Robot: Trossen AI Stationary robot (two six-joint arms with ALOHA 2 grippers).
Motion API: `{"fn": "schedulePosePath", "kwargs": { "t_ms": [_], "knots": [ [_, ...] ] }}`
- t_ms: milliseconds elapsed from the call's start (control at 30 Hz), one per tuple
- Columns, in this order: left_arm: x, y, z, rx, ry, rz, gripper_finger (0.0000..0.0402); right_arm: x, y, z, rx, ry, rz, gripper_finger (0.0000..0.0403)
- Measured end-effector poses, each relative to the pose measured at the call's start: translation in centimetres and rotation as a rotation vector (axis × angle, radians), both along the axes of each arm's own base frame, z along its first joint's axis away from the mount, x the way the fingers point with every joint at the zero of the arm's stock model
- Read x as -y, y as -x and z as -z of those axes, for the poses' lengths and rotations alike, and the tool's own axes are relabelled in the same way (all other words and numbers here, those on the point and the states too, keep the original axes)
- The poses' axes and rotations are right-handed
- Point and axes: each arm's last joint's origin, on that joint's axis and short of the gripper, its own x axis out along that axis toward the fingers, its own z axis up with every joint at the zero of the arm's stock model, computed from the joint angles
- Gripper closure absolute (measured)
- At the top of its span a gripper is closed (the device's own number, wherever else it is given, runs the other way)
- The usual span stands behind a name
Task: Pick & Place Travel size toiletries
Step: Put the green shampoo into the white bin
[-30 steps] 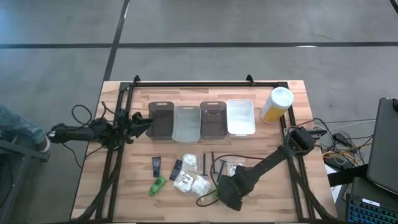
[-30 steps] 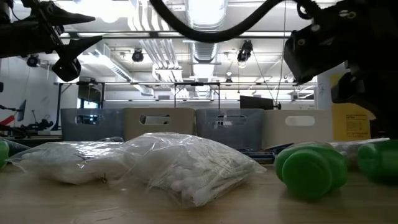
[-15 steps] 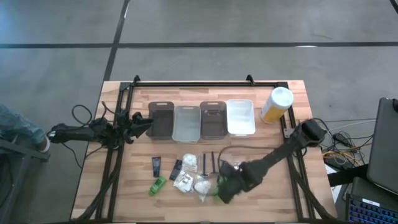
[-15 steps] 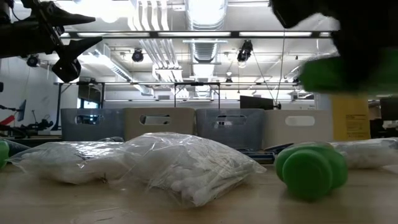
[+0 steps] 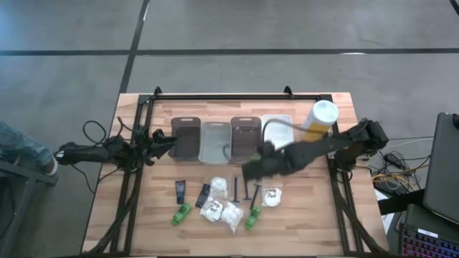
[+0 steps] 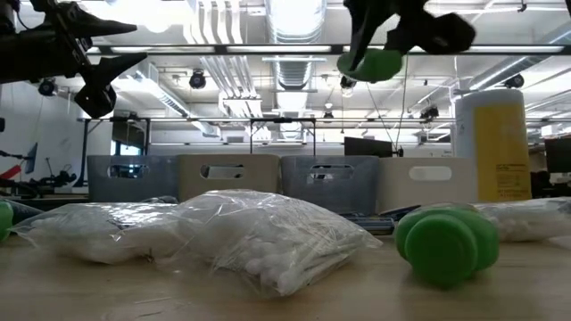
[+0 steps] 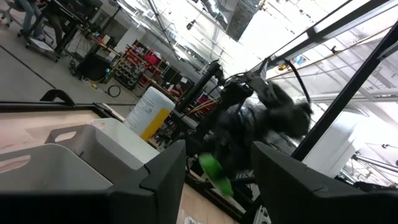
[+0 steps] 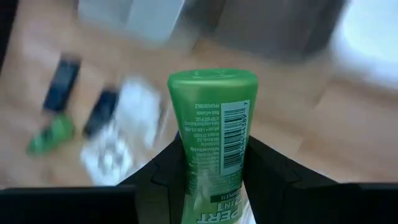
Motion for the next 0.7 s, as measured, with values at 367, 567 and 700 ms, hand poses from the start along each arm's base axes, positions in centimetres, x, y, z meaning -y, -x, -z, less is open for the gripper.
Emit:
{"fn": "schedulePosePath", "kwargs": {
  "t_ms": [367, 567, 700],
  "knots": [
    [0.0, 0.0, 0.0, -0.002, 0.000, 0.000, 0.0213, 10.4, 2.7, -0.7, -0.265, 0.083, 0.179, 0.0269],
    [0.0, 0.0, 0.1, -0.009, -0.001, 0.000, 0.0213, 13.8, 3.2, 0.6, -0.340, 0.046, 0.173, 0.0263],
    [0.0, 0.0, 0.1, -0.009, -0.001, 0.000, 0.0213, 14.5, 3.7, 2.4, -0.392, 0.003, 0.156, 0.0259]
  ]
}}
